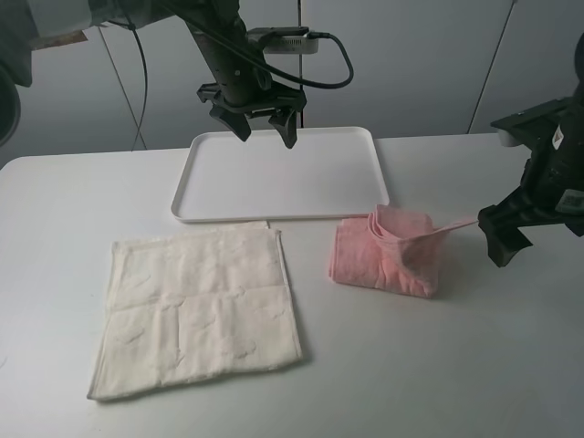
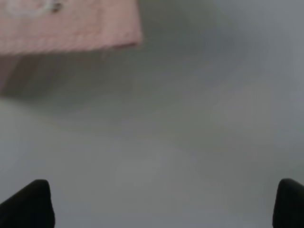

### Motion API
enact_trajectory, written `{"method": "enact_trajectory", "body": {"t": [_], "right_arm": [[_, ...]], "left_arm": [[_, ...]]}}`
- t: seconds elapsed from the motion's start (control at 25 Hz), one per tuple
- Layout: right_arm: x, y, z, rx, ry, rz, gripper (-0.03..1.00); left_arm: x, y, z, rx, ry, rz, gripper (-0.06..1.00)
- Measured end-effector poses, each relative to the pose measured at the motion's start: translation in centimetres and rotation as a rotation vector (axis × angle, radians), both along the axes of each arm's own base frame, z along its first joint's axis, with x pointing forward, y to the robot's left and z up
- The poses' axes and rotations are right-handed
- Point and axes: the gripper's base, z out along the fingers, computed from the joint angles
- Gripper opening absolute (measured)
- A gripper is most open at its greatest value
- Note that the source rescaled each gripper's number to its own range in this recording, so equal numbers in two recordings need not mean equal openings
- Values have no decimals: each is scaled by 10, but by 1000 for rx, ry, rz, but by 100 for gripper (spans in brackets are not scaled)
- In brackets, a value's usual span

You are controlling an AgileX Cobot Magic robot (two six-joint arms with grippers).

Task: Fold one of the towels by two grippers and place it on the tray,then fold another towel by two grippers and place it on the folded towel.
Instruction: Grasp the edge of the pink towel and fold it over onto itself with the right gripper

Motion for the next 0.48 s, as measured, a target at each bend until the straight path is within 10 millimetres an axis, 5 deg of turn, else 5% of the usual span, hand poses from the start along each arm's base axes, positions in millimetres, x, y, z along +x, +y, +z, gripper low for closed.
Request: {"method": "enact_trajectory", "body": {"t": [0.28,0.48], "right_arm": [[20,-4,-43,-100,20,-11,100],[31,-2,-49,-86,-78,-31,100]], "left_arm": [[-1,0,3,-3,-6,0,98],[-1,0,3,1,-10,-17,98]]}}
